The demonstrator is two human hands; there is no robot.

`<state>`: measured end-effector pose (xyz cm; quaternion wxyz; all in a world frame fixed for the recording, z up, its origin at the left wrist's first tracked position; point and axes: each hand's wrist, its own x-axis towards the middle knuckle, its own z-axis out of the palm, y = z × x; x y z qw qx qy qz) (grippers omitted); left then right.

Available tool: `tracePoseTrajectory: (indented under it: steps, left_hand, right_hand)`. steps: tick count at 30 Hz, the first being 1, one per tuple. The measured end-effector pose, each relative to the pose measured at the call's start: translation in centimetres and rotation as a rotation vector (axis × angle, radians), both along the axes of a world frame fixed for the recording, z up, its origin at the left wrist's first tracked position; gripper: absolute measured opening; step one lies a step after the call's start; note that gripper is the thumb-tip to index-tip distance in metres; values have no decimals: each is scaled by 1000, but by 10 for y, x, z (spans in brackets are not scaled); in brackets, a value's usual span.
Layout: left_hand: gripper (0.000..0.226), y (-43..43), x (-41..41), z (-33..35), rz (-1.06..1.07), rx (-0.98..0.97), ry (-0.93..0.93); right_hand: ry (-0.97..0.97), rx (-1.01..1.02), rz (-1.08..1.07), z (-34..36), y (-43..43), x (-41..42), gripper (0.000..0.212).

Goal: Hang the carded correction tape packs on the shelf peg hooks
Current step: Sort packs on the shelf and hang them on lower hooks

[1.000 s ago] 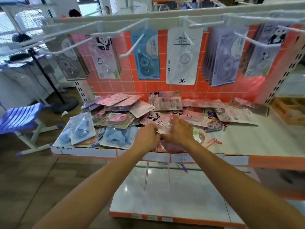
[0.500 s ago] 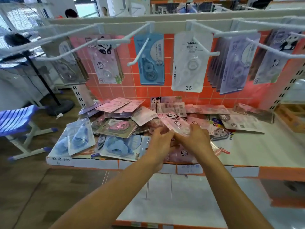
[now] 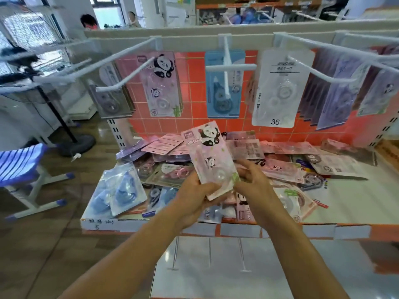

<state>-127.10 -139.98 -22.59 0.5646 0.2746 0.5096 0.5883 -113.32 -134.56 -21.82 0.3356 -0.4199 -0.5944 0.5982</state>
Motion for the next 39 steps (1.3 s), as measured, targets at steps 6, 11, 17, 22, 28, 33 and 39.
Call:
tracePoseTrajectory:
  steps: [6, 11, 17, 22, 28, 33, 39]
  left_hand:
    - [29, -20, -52, 11, -4, 6, 119]
    - [28, -34, -80, 23, -52, 46, 233]
    - [26, -48, -101, 40, -92, 94, 403]
    - [32, -60, -117, 52, -82, 193, 474]
    - [23, -68, -132, 64, -27, 324, 517]
    - [35, -72, -142, 68, 16, 360, 517]
    - [39, -77, -141, 69, 24, 380, 409]
  right_hand:
    - [98, 30, 12, 24, -5, -49, 27]
    - [212, 161, 13, 50, -11, -84, 17]
    - [320, 341, -43, 79, -20, -109, 23]
    - [422, 381, 2, 94, -38, -117, 14]
    - [505, 498, 73, 109, -58, -122, 12]
    - [504, 573, 20, 119, -64, -135, 12]
    - [498, 572, -46, 125, -70, -144, 13]
